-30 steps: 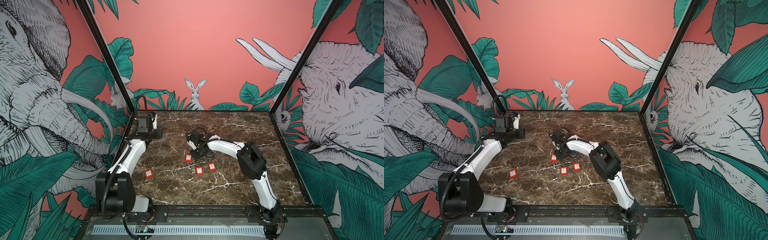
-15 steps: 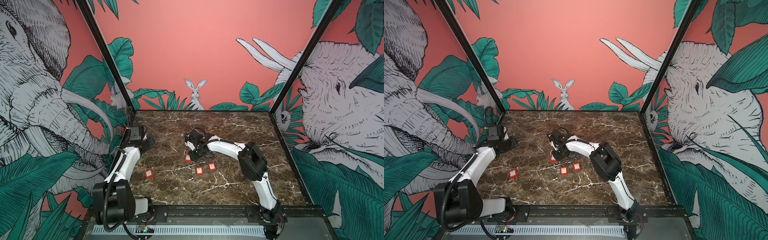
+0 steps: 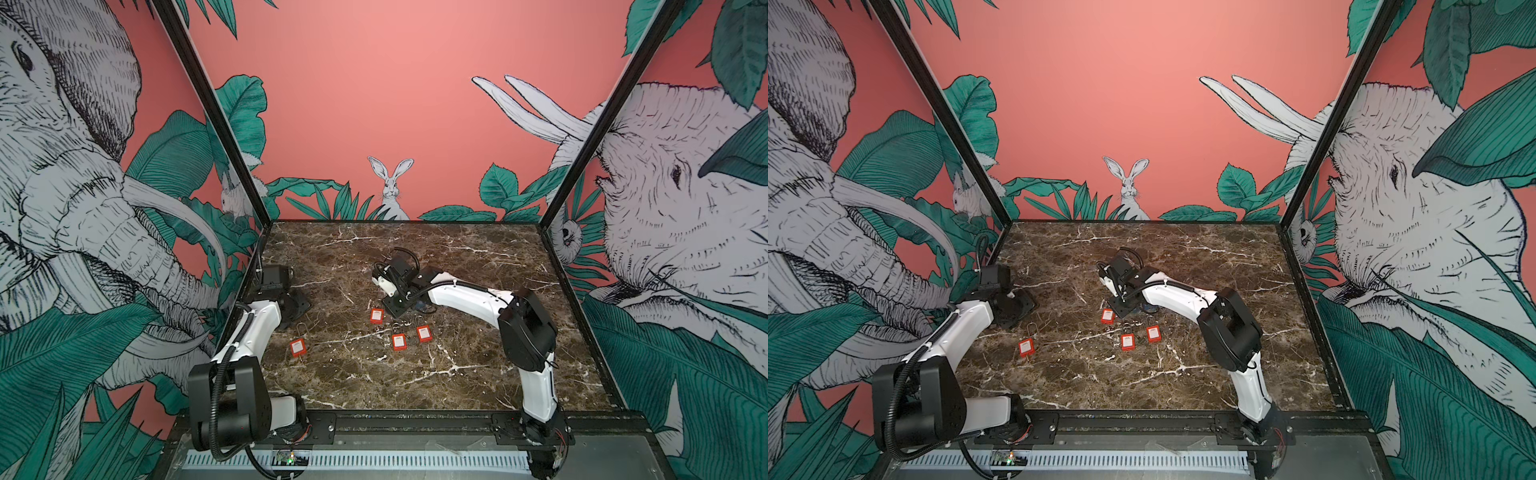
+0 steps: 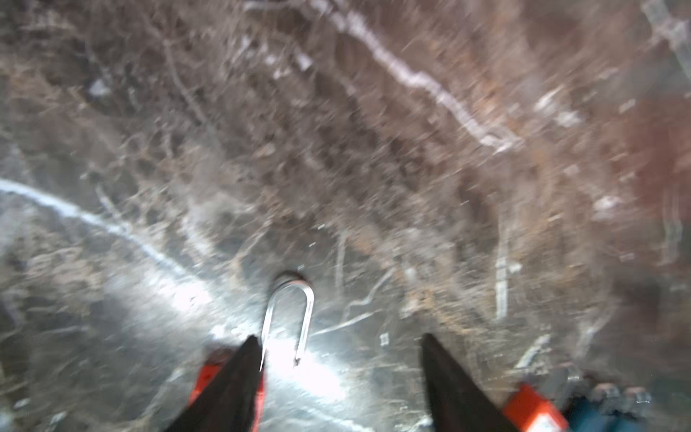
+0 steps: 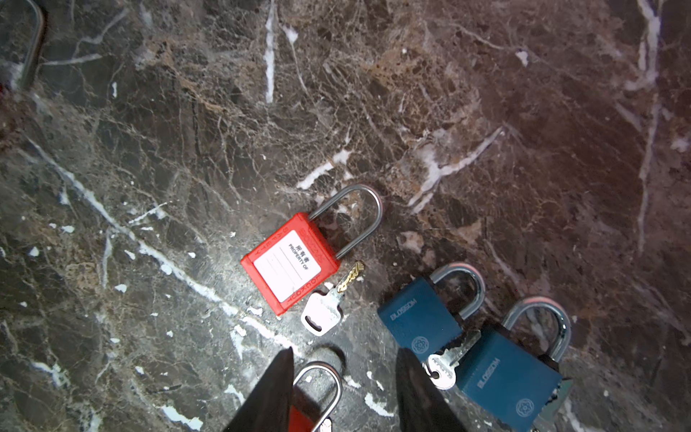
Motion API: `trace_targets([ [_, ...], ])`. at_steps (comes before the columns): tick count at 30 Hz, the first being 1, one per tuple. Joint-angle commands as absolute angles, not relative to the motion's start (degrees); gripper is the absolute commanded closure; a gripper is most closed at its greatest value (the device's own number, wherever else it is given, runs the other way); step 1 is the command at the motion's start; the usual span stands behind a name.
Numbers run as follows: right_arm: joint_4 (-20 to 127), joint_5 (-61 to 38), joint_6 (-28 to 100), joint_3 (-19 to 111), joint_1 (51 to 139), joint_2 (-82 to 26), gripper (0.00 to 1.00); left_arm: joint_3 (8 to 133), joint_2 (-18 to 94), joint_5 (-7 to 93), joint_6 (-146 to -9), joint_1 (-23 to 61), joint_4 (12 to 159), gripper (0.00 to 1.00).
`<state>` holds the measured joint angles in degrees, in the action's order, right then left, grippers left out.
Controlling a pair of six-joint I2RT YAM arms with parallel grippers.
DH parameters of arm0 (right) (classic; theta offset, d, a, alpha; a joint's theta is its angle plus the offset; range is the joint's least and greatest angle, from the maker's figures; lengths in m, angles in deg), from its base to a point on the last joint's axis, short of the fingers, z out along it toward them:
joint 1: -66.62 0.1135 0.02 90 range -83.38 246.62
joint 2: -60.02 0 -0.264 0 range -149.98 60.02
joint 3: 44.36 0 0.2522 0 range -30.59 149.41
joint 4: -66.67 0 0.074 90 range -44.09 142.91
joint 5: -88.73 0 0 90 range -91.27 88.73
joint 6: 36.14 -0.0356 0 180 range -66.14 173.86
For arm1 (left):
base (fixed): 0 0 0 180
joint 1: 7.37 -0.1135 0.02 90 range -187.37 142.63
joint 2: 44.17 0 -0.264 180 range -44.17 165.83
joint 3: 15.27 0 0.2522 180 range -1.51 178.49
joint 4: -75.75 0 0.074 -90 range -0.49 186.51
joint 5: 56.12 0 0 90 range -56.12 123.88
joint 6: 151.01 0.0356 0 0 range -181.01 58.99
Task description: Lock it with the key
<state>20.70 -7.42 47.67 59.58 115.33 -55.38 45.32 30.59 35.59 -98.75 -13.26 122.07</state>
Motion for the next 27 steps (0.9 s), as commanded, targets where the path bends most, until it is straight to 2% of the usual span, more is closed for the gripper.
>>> trace_targets([
  [1,23.1,-7.2,48.7,58.3,114.4,-54.4,0.55,43.9,29.0,29.8,-104.1,-13.3,127.5,0.19],
  [3,23.9,-7.8,48.9,57.8,113.8,-54.4,0.54,43.3,27.7,27.3,-105.7,-13.2,129.2,0.01],
  [7,24.1,-8.6,49.0,57.9,112.7,-54.9,0.54,42.3,27.4,22.7,-108.6,-12.9,133.1,0.01],
  [16,24.2,-9.8,49.1,58.1,110.6,-55.4,0.54,40.3,33.3,23.7,-111.5,-7.8,131.8,0.01],
  [23,25.2,-9.5,48.3,56.9,109.4,-54.7,0.55,39.0,35.3,31.9,-113.4,-5.9,127.7,0.01],
  [27,29.8,-10.0,43.9,52.8,107.4,-53.4,0.58,38.7,35.7,35.9,-117.0,-3.3,124.9,0.01],
])
